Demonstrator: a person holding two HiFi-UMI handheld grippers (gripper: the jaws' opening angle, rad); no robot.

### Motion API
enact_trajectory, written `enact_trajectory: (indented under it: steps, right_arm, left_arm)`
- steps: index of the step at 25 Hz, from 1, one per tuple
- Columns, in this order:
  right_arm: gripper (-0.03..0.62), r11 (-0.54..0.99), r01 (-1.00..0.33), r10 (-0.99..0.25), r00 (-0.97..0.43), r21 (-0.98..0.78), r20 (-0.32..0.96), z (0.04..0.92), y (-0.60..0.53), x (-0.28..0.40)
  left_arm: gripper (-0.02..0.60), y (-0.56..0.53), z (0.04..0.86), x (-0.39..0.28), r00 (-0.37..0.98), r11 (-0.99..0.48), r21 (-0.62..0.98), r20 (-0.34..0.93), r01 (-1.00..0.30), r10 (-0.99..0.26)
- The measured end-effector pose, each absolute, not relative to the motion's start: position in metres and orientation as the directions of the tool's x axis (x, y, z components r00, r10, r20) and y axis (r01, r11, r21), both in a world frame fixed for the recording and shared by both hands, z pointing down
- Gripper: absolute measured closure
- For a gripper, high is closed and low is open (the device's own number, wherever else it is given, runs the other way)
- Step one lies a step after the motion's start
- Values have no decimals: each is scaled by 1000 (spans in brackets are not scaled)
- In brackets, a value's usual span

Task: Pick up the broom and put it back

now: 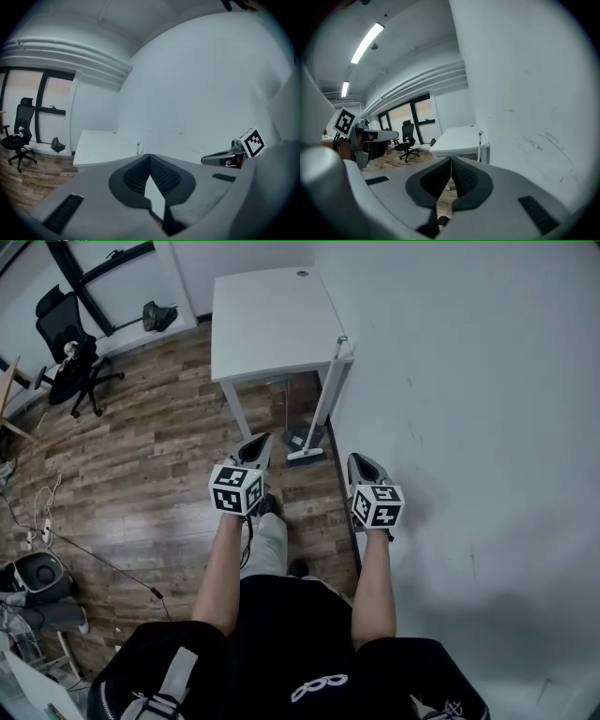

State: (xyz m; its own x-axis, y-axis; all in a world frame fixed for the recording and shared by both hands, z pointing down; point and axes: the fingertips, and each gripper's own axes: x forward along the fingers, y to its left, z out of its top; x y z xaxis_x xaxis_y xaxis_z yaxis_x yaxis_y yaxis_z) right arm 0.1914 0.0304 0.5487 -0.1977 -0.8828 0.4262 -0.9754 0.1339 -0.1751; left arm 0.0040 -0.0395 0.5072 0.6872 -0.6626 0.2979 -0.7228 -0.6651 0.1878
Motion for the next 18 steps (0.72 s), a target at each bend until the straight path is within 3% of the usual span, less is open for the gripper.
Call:
enact_trajectory:
  steps: [18]
  right_arm:
    - [569, 143, -976, -868, -203, -163, 454, 547, -198, 171]
  left_arm:
    - [571, -262, 510, -15, 688, -650, 229, 291, -725, -665]
